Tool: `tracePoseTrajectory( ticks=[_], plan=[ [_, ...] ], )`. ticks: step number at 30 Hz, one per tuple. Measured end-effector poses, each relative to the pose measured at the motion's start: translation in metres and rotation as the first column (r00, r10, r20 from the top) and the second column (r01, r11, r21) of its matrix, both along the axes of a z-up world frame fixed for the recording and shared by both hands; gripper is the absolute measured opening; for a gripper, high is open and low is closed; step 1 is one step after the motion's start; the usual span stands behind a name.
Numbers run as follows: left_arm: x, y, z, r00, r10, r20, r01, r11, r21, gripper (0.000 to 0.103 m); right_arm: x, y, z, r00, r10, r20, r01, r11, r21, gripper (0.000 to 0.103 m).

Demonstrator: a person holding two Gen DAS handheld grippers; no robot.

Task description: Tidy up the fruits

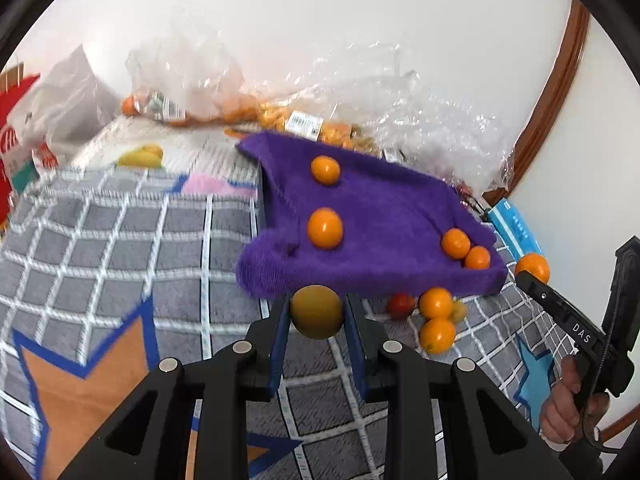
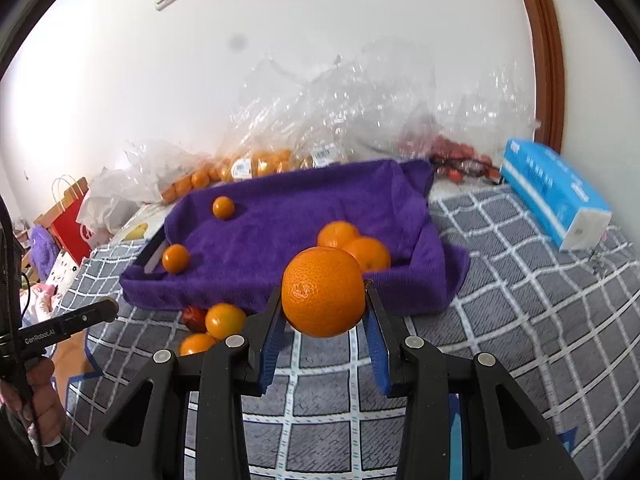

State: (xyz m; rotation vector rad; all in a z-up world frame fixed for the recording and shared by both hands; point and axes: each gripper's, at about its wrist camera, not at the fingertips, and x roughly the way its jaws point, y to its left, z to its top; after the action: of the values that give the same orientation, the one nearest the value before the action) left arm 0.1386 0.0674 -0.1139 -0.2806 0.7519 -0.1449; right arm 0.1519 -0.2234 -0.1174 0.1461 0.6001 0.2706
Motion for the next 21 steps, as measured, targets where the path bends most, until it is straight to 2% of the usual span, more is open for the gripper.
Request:
tracePoseTrajectory(
  ticks=[5,10,15,21],
  plan=[
    [0.015,0.000,0.031,0.999,0.019,0.032,-0.020,0.999,0.030,0.026,0.014,0.004,0.025,0.999,0.006,0.036,-0.006,1.000,-0.001,0.038],
    [0.042,-0.005,0.043,0.999,0.029,0.039,-0.030,0.999,0.029,0.026,0.039,0.011,0.040,0.998,0.005,0.064,-0.004,1.000,-0.008,0.038],
    [0.071,-0.014,0.037,0.999,0.020,0.038,-0.019,1.000,-0.012,0.026,0.058,0.024,0.041,0.997,0.029,0.076,-0.029,1.000,0.004,0.038],
    [0.091,-0.022,0.010,1.000,-0.008,0.022,0.010,0.997,-0.075,0.026,0.073,0.035,0.014,0.998,0.056,0.043,-0.057,0.998,0.018,0.038]
  ],
)
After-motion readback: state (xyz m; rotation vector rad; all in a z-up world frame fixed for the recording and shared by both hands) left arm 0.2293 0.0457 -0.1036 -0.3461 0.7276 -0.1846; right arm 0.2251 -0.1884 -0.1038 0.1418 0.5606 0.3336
